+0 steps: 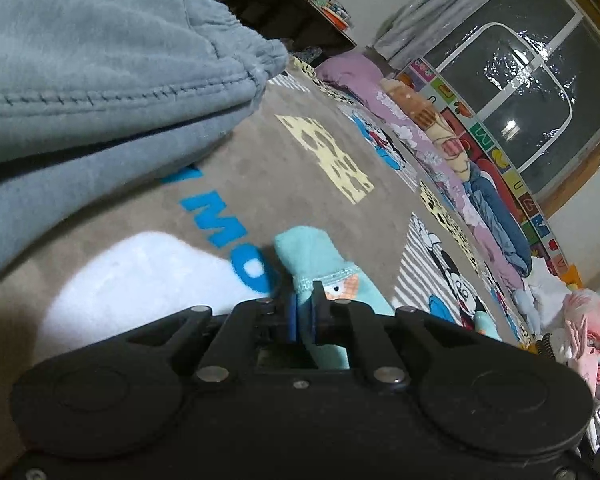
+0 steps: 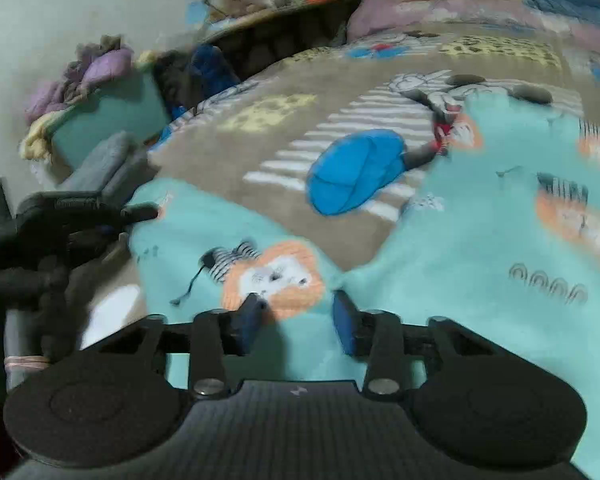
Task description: Fold clothes
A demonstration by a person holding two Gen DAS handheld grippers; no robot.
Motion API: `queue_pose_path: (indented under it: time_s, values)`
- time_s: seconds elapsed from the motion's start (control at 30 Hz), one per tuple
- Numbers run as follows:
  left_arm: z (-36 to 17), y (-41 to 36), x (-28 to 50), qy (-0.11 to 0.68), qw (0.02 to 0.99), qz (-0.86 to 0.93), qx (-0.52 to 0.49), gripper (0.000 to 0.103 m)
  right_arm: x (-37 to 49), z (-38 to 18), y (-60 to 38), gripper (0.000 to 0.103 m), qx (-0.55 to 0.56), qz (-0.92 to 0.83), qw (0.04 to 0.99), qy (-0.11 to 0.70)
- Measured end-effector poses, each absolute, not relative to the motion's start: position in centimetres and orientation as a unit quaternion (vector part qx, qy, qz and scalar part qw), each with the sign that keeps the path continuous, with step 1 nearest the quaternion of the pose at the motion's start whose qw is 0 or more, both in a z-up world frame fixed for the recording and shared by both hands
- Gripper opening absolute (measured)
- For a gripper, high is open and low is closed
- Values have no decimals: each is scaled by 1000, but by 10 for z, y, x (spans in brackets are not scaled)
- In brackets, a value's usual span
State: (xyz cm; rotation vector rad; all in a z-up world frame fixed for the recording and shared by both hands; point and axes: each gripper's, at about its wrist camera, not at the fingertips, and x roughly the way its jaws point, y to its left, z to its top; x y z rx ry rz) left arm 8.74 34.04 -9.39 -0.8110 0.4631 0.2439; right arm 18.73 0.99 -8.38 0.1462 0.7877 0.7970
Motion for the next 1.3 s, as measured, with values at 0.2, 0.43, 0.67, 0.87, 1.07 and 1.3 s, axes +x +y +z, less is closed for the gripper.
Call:
queue_pose_path:
  time_s: [0.2, 0.43, 0.67, 0.87, 1.07, 1.3]
  values:
    - [-93, 345, 83, 219, 884, 110, -399, 6, 177, -65, 7, 33, 59, 384, 848, 360]
    - [-91, 344, 80, 214, 887, 107, -394, 6, 161, -59, 68, 36, -80, 427, 841, 322]
    - [-90, 342, 85, 218, 890, 108, -385, 5, 103, -64, 90, 34, -207, 448, 834, 245]
    - [-84, 336, 86, 216, 900, 120, -360, 8, 82, -72, 102, 36, -252, 435, 833, 230]
    - [-62, 320, 74, 187, 931, 180, -256, 18, 55, -64, 82, 38, -228, 437, 845, 207]
    - [-57, 262, 84, 199, 949, -49, -240, 18, 57, -73, 44, 45, -131, 363, 897, 216]
